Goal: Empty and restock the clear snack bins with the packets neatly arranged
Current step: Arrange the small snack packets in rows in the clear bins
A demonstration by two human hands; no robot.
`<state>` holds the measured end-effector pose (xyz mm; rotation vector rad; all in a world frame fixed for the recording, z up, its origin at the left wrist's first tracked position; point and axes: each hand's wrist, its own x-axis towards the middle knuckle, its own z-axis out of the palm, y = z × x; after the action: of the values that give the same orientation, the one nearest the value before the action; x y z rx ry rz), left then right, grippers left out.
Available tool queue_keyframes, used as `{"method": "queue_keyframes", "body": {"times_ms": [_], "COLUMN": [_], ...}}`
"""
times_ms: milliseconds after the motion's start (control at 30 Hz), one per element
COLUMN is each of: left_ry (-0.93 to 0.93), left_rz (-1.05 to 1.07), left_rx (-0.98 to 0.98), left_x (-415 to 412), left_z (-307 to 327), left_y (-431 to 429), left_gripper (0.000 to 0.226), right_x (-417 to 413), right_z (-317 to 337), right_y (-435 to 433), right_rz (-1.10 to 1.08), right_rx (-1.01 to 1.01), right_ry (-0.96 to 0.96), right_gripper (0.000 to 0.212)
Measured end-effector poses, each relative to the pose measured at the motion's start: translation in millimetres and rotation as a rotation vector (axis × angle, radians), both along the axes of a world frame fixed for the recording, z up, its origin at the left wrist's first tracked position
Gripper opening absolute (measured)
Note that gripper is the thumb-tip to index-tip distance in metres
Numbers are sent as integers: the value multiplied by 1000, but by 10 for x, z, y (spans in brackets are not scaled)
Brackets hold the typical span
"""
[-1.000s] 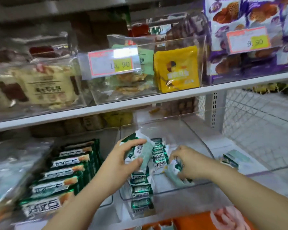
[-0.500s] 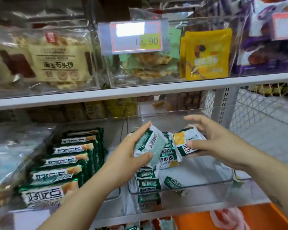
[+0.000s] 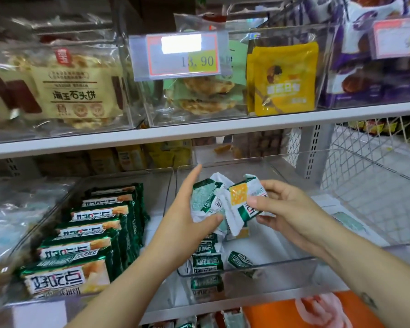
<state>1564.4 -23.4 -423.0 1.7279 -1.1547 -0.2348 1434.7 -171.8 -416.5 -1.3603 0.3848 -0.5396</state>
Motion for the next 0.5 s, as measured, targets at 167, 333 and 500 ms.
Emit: {"method": "queue_keyframes", "body": {"times_ms": [167, 333, 500], "left_ry": [118, 494, 728], "left_rz": [-49, -31, -115], "left_rx": [17, -98, -98], "left_x": [-17, 34, -6], "left_z": [-11, 88, 150], "left_y": [11, 52, 15], "left_gripper": [96, 75, 27], "right_x": [9, -32, -14], "right_z": [4, 69, 28], "right_y": [81, -26, -13], "right_rz": [157, 85, -77], "right_rx": [80, -15, -364], "right_ry": [69, 75, 152], "right_gripper": [36, 32, 30]}}
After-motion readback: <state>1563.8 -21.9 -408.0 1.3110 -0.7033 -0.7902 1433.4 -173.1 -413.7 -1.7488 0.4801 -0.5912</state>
